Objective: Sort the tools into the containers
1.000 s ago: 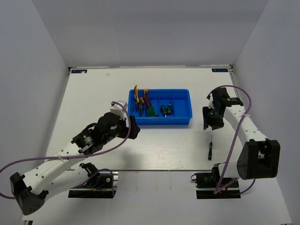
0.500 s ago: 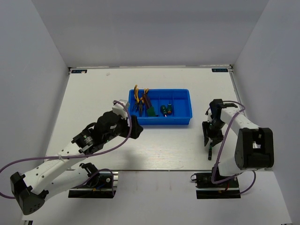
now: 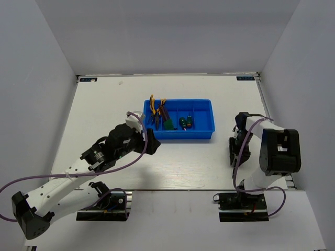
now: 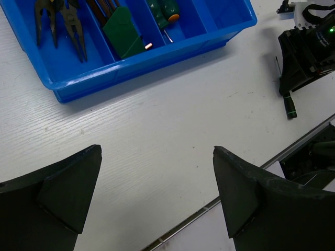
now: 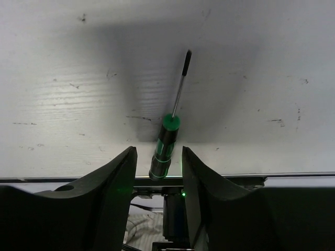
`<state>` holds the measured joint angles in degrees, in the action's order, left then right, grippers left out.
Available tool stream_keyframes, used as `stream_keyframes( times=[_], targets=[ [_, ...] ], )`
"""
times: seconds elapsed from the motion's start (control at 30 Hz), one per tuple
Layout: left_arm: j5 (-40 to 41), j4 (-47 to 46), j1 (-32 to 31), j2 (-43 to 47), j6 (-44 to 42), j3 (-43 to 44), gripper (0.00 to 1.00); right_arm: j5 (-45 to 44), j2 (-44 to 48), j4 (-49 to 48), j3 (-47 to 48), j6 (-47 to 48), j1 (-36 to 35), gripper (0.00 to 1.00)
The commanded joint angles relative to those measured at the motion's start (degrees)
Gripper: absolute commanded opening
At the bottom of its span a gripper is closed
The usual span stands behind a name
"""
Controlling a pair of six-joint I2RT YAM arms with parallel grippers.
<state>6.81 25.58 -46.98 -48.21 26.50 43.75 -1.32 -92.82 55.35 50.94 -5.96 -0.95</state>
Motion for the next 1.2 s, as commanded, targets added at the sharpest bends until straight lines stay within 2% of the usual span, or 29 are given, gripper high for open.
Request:
stream_keyframes(
  times=[0.0,0.2,0.23,0.43,0.53,0.67,0.73,0.9,1.0,1.17],
  targets=[
    [-0.7,-0.6,0.1,0.9,-0.5,-0.1,0.98,-1.2,-1.0,0.3,2.1,-1.7,0.2,0.46],
    [-0.7,-0.1,0.1,0.9,-0.5,-0.1,0.98,-1.0,-3.8,0.0,2.3,-2.6,0.2,0.35],
    [-0.7,-0.1,0.1,0.9,-0.5,-0.1,0.98,-0.9,-4.0,0.0,2.2,-2.7,2.1,0.31],
    [-0.7,-0.1,0.1,1.4,-0.5,0.5,0.98,-1.0,-5.8,-1.0,2.1,-3.2,2.2,0.24],
    [-0.1,0.4,0.1,1.4,-0.5,0.5,0.98,0.1,-6.1,-1.5,2.0,-2.9,2.3,0.08],
    [-0.1,0.4,0.1,1.4,-0.5,0.5,0.98,7.4,-2.3,-1.7,3.1,-0.2,2.4,0.0],
    [-0.1,0.4,0.1,1.4,-0.5,0.5,0.98,13.2,0.9,-1.7,5.6,2.3,2.1,0.0],
    [-0.7,0.4,0.1,0.9,-0.5,1.5,0.98,17.9,7.7,-2.4,11.3,5.7,2.1,0.0],
    [-0.7,0.4,0.1,0.3,-0.5,2.1,0.98,24.3,8.8,-2.2,17.5,8.7,1.9,0.0],
    [-0.7,-0.1,0.1,-0.7,-0.5,3.2,0.98,30.5,5.8,-7.5,24.5,4.7,1.1,0.0]
  ],
)
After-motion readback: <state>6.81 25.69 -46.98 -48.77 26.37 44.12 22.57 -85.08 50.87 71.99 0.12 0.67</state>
